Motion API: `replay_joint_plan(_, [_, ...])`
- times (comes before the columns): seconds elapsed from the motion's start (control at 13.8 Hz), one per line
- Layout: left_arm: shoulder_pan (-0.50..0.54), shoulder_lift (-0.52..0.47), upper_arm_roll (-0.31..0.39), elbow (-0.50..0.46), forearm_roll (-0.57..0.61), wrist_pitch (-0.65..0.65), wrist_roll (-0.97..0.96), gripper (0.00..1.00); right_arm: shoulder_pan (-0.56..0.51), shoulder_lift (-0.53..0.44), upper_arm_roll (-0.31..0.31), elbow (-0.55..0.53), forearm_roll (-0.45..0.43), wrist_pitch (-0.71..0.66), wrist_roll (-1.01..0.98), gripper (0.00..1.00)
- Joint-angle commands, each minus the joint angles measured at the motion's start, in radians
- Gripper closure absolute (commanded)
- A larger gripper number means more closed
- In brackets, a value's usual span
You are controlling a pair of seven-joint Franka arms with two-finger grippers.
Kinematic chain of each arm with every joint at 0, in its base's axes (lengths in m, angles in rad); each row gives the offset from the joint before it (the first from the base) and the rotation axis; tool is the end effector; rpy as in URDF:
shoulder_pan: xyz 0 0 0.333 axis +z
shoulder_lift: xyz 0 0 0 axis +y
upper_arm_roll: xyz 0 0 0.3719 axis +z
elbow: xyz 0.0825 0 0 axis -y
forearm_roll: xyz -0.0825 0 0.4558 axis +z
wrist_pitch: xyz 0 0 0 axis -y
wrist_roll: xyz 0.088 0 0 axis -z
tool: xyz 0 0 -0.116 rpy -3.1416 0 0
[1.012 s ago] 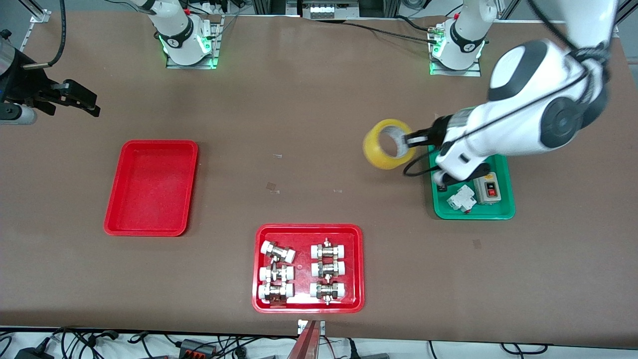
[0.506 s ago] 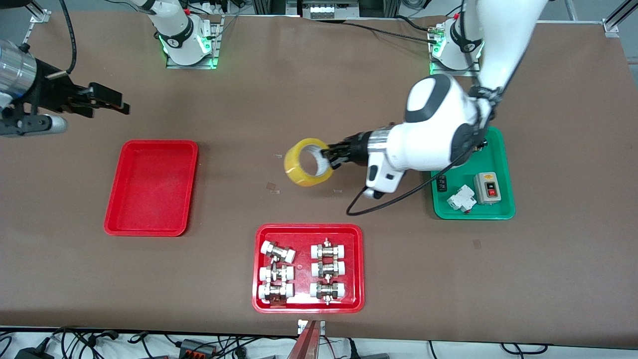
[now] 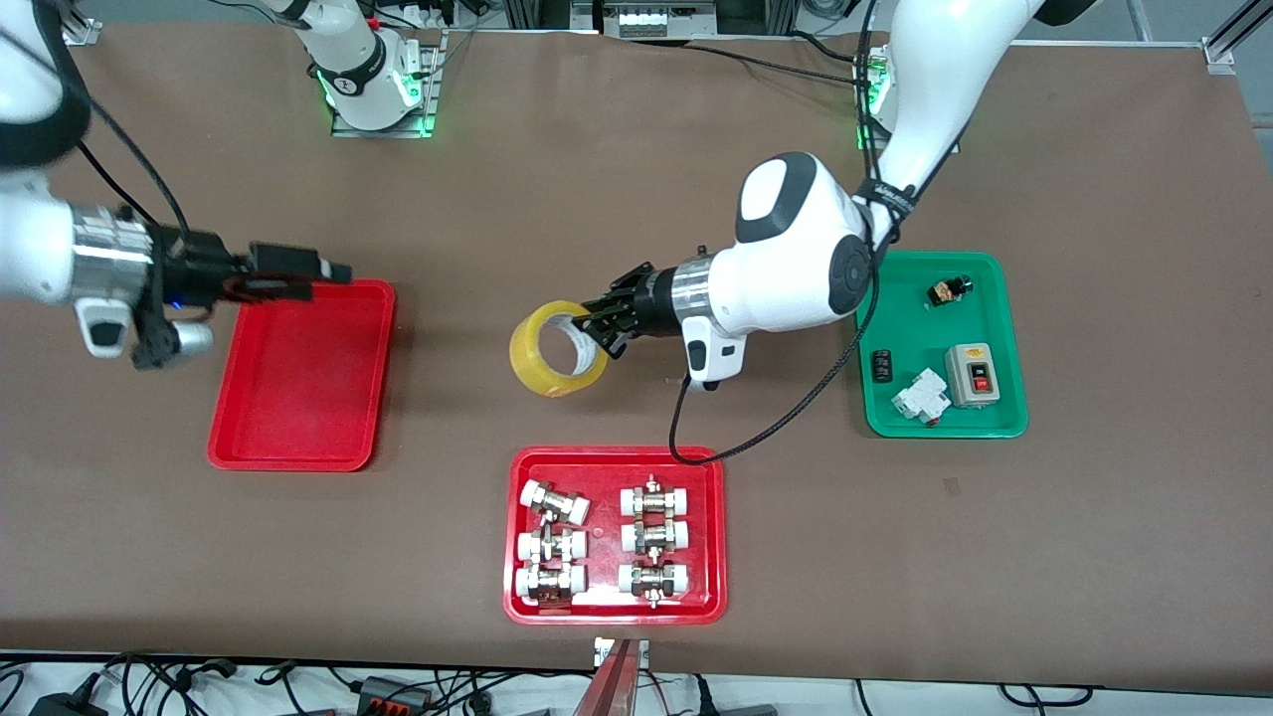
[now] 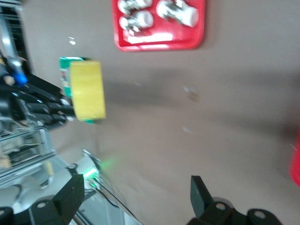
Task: Left arm passes tape to right arm into tray
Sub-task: 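Grasp the tape with the right gripper beside the left gripper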
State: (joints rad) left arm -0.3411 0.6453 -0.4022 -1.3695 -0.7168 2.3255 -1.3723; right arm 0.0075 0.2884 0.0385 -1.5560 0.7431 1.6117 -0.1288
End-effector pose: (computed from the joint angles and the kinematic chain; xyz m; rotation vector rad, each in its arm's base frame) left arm 0.6739 -0.5276 0.4163 1.9751 1.3109 -0.7036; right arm 0.7089 0.1055 0.5187 -2.3754 -0.0613 0.2387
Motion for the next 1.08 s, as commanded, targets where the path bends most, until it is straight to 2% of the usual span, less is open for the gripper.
replay_joint_plan(0.0, [-0.074,0.054,0.008,0.052,-0.02,0.192,-0.118,0.91,0.044,0.064,0.008,0.014,0.108,0.095,-0.07,0.0])
replay_joint_plan(0.14, [-0.095,0.066,0.013,0.053,-0.019,0.242,-0.143,0.91,0.101,0.101,0.006,0.014,0.153,0.18,-0.089,0.0])
replay_joint_plan(0.36, [-0.098,0.07,0.013,0.055,-0.021,0.276,-0.197,0.9,0.187,0.142,0.006,0.014,0.164,0.289,-0.095,0.0])
replay_joint_plan(0.43, [-0.116,0.073,0.013,0.053,-0.021,0.313,-0.197,0.9,0.201,0.153,0.006,0.014,0.164,0.315,-0.112,0.0])
replay_joint_plan(0.8, [-0.119,0.08,0.013,0.05,-0.018,0.318,-0.188,0.89,0.236,0.182,0.006,0.014,0.164,0.372,-0.138,0.0])
replay_joint_plan(0.87, [-0.118,0.079,0.013,0.05,-0.016,0.318,-0.188,0.89,0.233,0.182,0.006,0.014,0.164,0.372,-0.147,0.15])
replay_joint_plan(0.94, [-0.118,0.079,0.013,0.05,-0.016,0.318,-0.186,0.89,0.232,0.182,0.006,0.02,0.157,0.372,-0.147,0.42])
replay_joint_plan(1.01, [-0.118,0.079,0.014,0.049,-0.015,0.318,-0.186,0.89,0.229,0.181,0.006,0.022,0.154,0.37,-0.147,0.63])
